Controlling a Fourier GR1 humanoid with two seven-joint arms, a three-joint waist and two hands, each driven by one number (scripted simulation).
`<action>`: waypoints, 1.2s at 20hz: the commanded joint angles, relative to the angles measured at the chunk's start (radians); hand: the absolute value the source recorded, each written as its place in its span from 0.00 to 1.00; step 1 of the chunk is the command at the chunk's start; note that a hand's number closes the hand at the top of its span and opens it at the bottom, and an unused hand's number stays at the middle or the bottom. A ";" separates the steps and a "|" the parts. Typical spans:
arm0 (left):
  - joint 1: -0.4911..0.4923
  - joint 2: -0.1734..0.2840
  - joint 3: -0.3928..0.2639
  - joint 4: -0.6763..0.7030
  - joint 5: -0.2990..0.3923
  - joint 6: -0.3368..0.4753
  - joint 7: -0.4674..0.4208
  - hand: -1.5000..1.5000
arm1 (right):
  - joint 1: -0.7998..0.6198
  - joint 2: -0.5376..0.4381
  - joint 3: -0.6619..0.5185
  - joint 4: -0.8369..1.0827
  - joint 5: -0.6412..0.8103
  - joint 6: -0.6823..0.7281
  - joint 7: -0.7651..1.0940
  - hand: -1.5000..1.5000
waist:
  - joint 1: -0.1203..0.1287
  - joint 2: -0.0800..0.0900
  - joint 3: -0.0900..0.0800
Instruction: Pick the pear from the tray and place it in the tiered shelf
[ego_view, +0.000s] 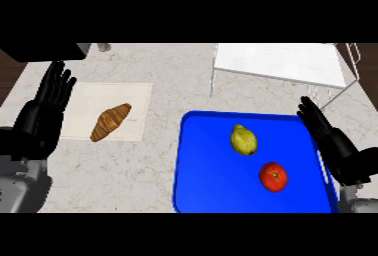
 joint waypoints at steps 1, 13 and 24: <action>0.030 -0.021 -0.044 0.022 -0.054 0.006 -0.009 0.50 | -0.059 0.100 -0.023 0.048 -0.020 -0.087 0.023 1.00 | 0.041 0.025 -0.025; 0.225 0.061 -0.001 0.122 -0.002 -0.069 0.094 0.50 | -0.322 0.327 -0.003 0.312 0.154 -0.717 0.442 0.00 | 0.075 0.024 -0.026; 0.235 0.055 0.046 0.194 -0.003 -0.106 0.036 0.50 | -0.486 0.006 0.150 0.232 0.323 -0.394 1.088 0.00 | 0.038 0.015 -0.028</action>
